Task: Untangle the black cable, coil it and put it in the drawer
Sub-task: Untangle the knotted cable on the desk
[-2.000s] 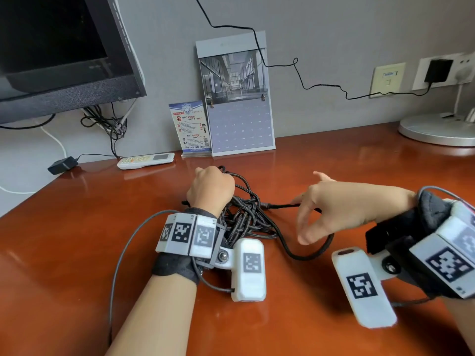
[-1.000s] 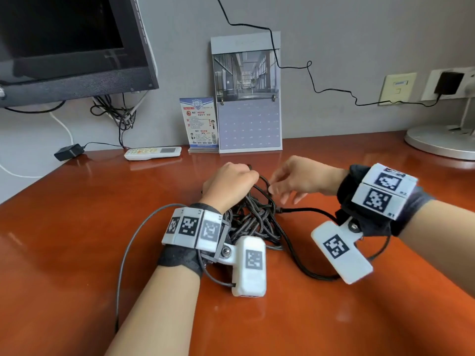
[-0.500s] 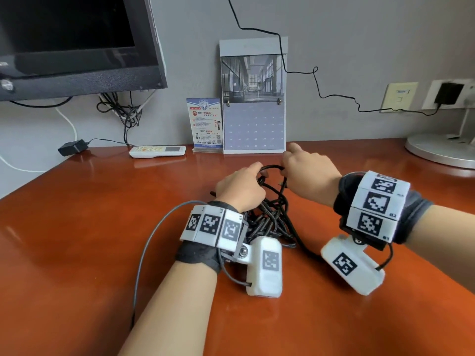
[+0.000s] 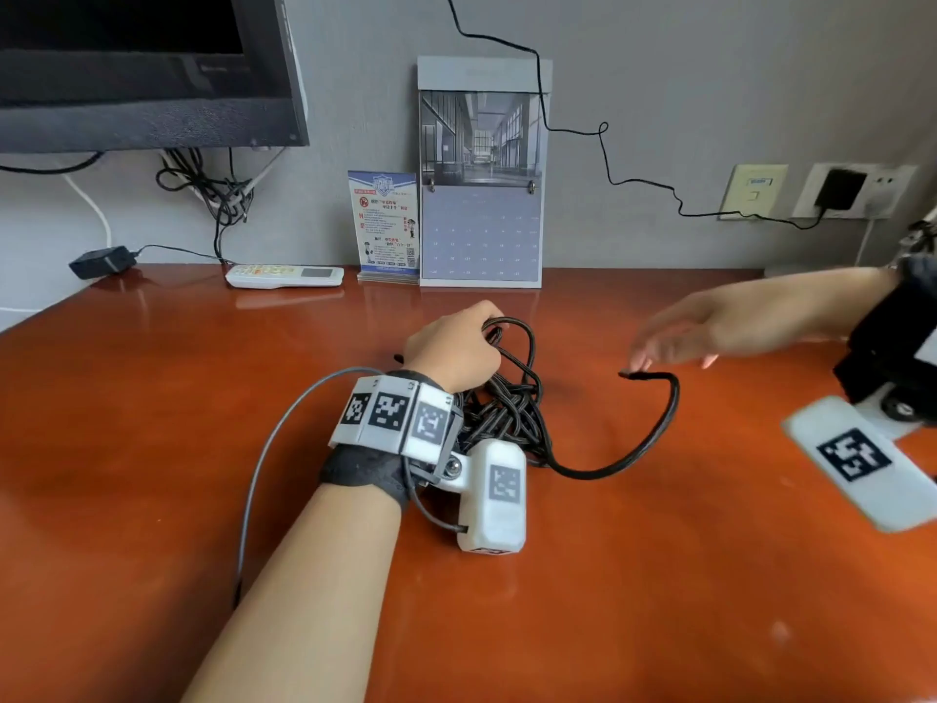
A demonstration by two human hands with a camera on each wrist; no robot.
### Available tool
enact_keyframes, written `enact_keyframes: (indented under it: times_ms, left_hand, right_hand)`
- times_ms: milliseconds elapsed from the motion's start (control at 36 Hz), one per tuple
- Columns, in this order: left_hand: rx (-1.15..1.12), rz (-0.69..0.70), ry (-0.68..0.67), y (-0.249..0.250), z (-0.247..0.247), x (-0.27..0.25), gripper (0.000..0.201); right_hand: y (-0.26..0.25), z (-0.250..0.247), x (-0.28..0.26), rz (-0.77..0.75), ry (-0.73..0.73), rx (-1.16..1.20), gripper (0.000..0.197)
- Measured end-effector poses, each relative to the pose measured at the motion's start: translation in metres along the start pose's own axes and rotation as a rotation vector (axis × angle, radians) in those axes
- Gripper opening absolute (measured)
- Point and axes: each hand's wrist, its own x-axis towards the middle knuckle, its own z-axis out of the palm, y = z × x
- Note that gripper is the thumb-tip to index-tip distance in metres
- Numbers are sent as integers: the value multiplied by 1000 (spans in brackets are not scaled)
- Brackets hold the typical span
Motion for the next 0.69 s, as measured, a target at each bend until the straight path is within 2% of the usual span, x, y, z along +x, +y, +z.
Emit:
enact_keyframes:
  times_ms: [167, 306, 389, 472, 583, 694]
  left_hand:
    - [-3, 21, -26, 1, 0, -1, 53]
    - [5, 45, -22, -1, 0, 1, 53]
    - [-3, 82, -32, -4, -1, 2, 46]
    - [-11, 93, -36, -6, 0, 3, 40]
    - [-18, 59, -1, -7, 6, 8, 30]
    - [-17, 79, -28, -5, 1, 4, 37]
  right_hand:
    - [-12, -11, 31, 57, 146, 68, 19]
    - [-27, 16, 74, 55, 56, 30, 30]
    - [-30, 28, 87, 36, 26, 124, 31]
    - [-30, 35, 93, 35, 26, 299, 22]
    - [-28, 43, 98, 58, 15, 525, 29]
    - [-28, 43, 99, 13, 14, 601, 29]
